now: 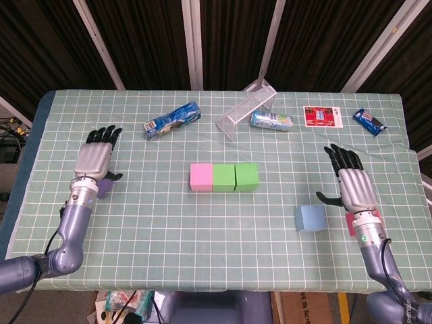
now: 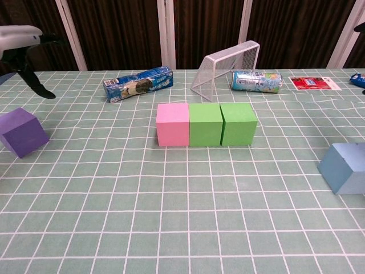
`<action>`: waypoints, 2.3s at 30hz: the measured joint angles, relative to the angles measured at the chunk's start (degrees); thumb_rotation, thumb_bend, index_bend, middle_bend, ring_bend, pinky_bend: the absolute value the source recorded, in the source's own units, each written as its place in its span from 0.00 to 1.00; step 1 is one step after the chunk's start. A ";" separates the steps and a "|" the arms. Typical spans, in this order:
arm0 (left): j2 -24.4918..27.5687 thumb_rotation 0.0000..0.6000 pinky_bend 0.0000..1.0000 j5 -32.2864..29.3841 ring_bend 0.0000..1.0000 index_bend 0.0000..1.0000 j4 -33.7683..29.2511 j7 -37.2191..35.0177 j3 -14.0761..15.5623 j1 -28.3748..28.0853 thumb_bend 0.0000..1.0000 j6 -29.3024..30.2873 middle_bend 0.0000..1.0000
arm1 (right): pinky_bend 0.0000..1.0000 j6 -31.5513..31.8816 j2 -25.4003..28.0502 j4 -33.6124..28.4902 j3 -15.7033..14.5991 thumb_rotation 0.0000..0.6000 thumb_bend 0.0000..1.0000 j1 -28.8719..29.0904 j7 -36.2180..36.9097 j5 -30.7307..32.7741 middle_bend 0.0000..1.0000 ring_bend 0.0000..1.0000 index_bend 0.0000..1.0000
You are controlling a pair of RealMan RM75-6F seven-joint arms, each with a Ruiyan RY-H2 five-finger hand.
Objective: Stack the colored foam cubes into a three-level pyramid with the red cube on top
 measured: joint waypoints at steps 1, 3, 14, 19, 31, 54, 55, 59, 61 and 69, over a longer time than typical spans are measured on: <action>-1.02 1.00 0.04 -0.54 0.01 0.00 1.41 0.68 -0.07 -1.09 0.16 -0.83 0.01 | 0.00 -0.28 0.13 -0.01 0.29 1.00 0.24 -0.13 0.56 0.01 0.00 0.00 0.00; -2.58 1.00 0.04 -1.32 0.01 0.00 3.38 1.61 -0.14 -2.67 0.18 -2.07 0.01 | 0.00 -0.73 0.36 -0.04 0.77 1.00 0.24 -0.34 1.29 0.01 0.00 0.00 0.00; -12.65 1.00 0.04 -2.87 0.01 0.00 13.45 5.19 0.42 -10.37 0.24 -7.11 0.01 | 0.00 -1.69 1.38 -0.43 2.95 1.00 0.24 -1.34 4.95 -0.54 0.00 0.00 0.00; -16.75 1.00 0.04 -3.18 0.01 0.00 17.25 5.81 0.48 -12.94 0.30 -8.10 0.01 | 0.00 -1.96 1.74 -0.29 3.94 1.00 0.24 -1.85 6.47 -0.61 0.00 0.00 0.00; -22.79 1.00 0.04 -1.85 0.01 0.00 23.01 5.17 0.75 -16.06 0.34 -9.63 0.01 | 0.00 -3.00 2.30 -0.12 5.32 1.00 0.24 -2.57 8.12 -0.72 0.00 0.00 0.00; -28.52 1.00 0.04 -0.30 0.01 0.00 29.78 4.07 -0.34 -19.09 0.34 -11.23 0.01 | 0.00 -4.18 2.19 -0.49 6.67 1.00 0.24 -3.27 9.10 -1.02 0.00 0.00 0.00; -28.65 1.00 0.04 -0.24 0.01 0.00 30.00 4.07 -0.36 -19.16 0.34 -11.28 0.01 | 0.00 -4.20 2.21 -0.48 6.73 1.00 0.24 -3.29 9.13 -1.03 0.00 0.00 0.00; -29.26 1.00 0.04 -0.18 0.01 0.00 30.79 4.13 -0.50 -19.49 0.34 -11.68 0.01 | 0.00 -4.21 2.26 -0.51 6.94 1.00 0.24 -3.39 9.21 -1.13 0.00 0.00 0.00; -29.50 1.00 0.04 -0.13 0.01 0.00 31.08 4.19 -0.57 -19.63 0.34 -11.80 0.01 | 0.00 -4.27 2.27 -0.52 7.01 1.00 0.24 -3.44 9.28 -1.15 0.00 0.00 0.00; -30.08 1.00 0.04 -0.48 0.01 0.00 31.73 4.48 -0.67 -19.67 0.33 -12.19 0.01 | 0.00 -4.57 2.25 -0.46 7.12 1.00 0.24 -3.55 9.24 -1.33 0.00 0.00 0.00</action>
